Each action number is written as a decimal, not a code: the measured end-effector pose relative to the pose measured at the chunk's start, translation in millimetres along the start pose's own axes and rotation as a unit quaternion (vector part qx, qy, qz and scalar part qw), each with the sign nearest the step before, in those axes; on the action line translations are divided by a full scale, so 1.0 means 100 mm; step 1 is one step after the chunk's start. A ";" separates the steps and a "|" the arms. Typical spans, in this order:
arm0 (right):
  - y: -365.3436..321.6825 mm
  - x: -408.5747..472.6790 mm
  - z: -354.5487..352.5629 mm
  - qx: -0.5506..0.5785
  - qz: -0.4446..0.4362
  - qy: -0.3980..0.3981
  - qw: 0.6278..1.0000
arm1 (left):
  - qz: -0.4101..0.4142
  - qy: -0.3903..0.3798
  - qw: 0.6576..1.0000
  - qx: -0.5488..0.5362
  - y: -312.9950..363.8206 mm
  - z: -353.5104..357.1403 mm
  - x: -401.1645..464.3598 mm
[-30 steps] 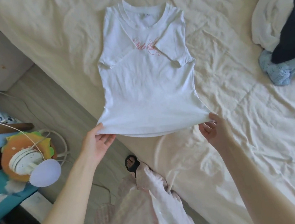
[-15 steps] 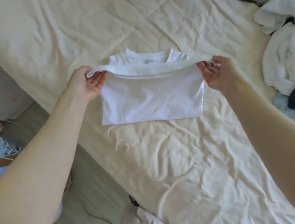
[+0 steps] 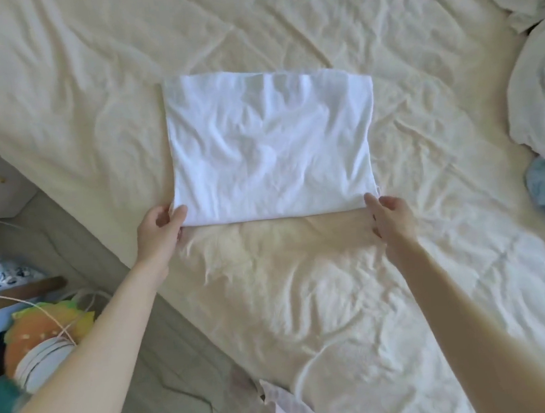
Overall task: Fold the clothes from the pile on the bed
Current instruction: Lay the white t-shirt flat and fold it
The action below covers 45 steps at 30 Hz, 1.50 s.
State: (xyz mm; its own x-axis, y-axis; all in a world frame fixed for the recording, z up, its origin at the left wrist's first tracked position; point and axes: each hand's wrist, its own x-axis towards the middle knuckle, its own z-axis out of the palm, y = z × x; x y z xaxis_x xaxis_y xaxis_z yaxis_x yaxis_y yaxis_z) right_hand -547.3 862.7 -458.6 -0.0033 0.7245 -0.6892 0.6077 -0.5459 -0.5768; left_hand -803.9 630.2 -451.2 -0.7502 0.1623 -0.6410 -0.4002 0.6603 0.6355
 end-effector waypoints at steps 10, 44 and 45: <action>-0.18 -0.11 -0.14 0.291 0.189 -0.061 0.936 | -0.094 -0.036 0.980 -0.172 0.15 -0.16 -0.22; 0.35 -0.36 -0.52 0.023 0.056 -0.044 0.997 | 0.431 -0.154 0.743 0.488 -0.40 1.12 -1.40; 0.39 -0.38 -0.52 0.022 0.063 -0.038 0.997 | 0.438 -0.150 0.740 0.489 -0.40 1.12 -1.39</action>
State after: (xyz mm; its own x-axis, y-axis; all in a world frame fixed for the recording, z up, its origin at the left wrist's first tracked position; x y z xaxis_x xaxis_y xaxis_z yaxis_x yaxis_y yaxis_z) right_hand -482.0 836.1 -431.9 0.0092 0.6153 -0.7882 0.5718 -0.6499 -0.5007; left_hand -624.7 663.5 -436.2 -0.2877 0.9000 -0.3275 0.8517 0.3969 0.3423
